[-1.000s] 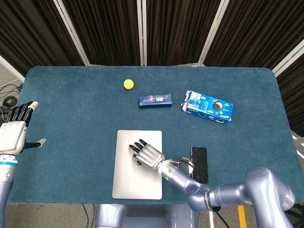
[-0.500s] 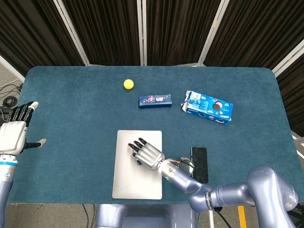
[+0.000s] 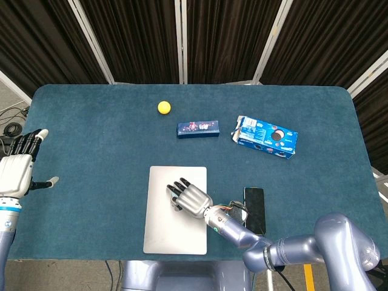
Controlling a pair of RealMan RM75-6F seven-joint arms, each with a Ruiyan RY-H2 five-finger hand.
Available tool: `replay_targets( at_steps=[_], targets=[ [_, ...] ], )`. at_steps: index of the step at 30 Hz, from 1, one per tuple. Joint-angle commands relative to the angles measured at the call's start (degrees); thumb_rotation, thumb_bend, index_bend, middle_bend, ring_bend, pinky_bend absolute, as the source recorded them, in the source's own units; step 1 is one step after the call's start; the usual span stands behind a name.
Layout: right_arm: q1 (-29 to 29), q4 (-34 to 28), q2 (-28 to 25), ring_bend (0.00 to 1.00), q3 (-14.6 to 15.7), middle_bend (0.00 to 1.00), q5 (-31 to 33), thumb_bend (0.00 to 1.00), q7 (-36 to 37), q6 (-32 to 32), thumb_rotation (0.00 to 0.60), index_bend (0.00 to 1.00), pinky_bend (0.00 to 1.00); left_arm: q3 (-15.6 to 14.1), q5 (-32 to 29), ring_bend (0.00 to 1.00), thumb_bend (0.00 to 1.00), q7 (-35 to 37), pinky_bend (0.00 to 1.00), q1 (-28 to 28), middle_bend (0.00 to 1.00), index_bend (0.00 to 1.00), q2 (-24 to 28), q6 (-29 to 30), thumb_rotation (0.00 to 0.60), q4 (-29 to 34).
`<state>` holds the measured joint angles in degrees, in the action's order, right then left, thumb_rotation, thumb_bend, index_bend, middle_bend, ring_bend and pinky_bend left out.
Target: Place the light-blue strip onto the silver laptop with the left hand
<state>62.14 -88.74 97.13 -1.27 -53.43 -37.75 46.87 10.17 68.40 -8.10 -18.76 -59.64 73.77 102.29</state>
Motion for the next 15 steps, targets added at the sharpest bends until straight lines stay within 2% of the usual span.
replay_targets(
  at_steps=[1,8,15],
  targets=[
    [0.0,-0.2,-0.1,0.0,-0.3,0.0,-0.1,1.0,0.1,0.1,0.6,0.37,0.0,0.0,0.1,0.0,0.0,0.2,0.0,0.0,0.0,0.0,0.1,0.0,0.6,0.0],
    [0.0,-1.4,-1.1,0.0,-1.5,0.0,-0.2,1.0,0.2,0.6,0.6,0.38,0.0,0.0,0.2,0.0,0.0,0.4,0.0,0.0,0.0,0.0,0.2,-0.1,0.6,0.1],
    [-0.1,-1.8,-1.4,0.0,-1.0,0.0,-0.1,1.0,-0.7,1.0,0.6,0.38,0.0,-0.1,0.4,0.0,0.0,0.3,0.0,0.1,0.0,0.0,0.3,0.0,0.6,0.4]
  ],
)
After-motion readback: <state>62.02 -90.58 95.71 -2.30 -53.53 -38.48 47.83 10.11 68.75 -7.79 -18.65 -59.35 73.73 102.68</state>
